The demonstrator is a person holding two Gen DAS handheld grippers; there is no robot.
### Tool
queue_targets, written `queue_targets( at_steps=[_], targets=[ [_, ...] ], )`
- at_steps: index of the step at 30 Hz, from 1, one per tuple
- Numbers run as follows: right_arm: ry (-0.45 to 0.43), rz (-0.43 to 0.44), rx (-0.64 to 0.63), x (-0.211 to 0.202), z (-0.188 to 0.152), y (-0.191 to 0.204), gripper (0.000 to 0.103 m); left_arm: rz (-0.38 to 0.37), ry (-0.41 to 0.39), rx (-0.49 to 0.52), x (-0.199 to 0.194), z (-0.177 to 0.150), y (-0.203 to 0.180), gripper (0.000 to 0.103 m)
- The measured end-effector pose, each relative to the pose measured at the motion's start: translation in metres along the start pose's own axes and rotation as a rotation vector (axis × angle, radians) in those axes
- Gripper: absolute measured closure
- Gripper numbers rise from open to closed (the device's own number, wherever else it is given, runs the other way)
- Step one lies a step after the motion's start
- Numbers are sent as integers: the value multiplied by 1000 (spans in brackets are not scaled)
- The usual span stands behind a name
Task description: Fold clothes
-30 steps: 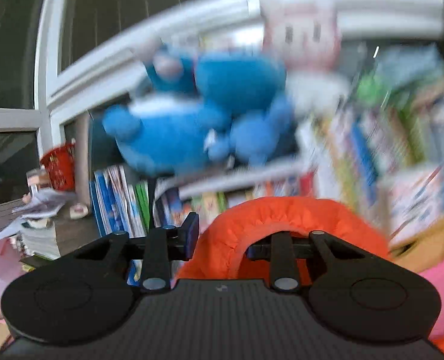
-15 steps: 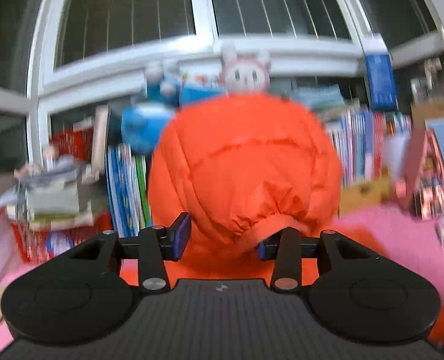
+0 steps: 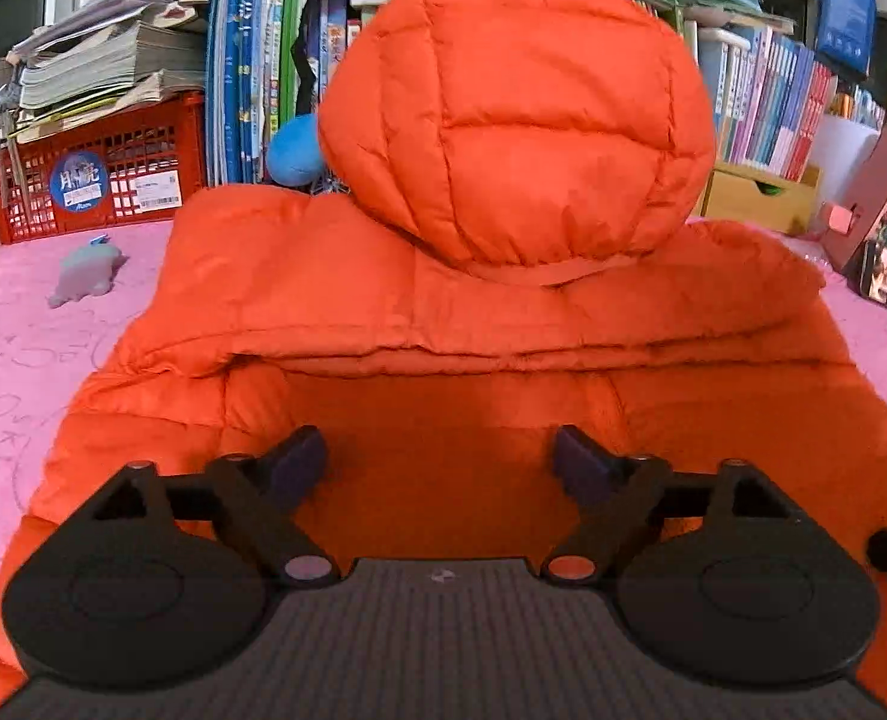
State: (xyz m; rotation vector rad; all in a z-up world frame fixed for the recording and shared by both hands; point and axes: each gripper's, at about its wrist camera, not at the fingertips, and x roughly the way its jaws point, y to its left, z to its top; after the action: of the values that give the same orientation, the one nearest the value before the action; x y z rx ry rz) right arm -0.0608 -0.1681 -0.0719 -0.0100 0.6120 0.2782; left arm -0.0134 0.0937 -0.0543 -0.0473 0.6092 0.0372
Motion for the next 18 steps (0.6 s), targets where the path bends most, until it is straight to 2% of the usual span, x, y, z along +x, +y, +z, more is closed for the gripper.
queue_targets(
  at_steps=[3,9,13,15,18],
  targets=[
    [4,0,-5,0,0,0,0,3,28,22,4,0,-3,0],
    [17,-16,-29,3,3,2,0,-36,45,-17,7,-1,6,0],
    [50,-53,-47,-1,14,9,0,-36,52,-15,7,0,8,0],
    [7,-72,-85,-8,23,17,0,-33,55,-12,7,0,7,0],
    [-118,-69,-182,-20,41,38,0,-29,58,-8,7,0,6,0]
  ],
)
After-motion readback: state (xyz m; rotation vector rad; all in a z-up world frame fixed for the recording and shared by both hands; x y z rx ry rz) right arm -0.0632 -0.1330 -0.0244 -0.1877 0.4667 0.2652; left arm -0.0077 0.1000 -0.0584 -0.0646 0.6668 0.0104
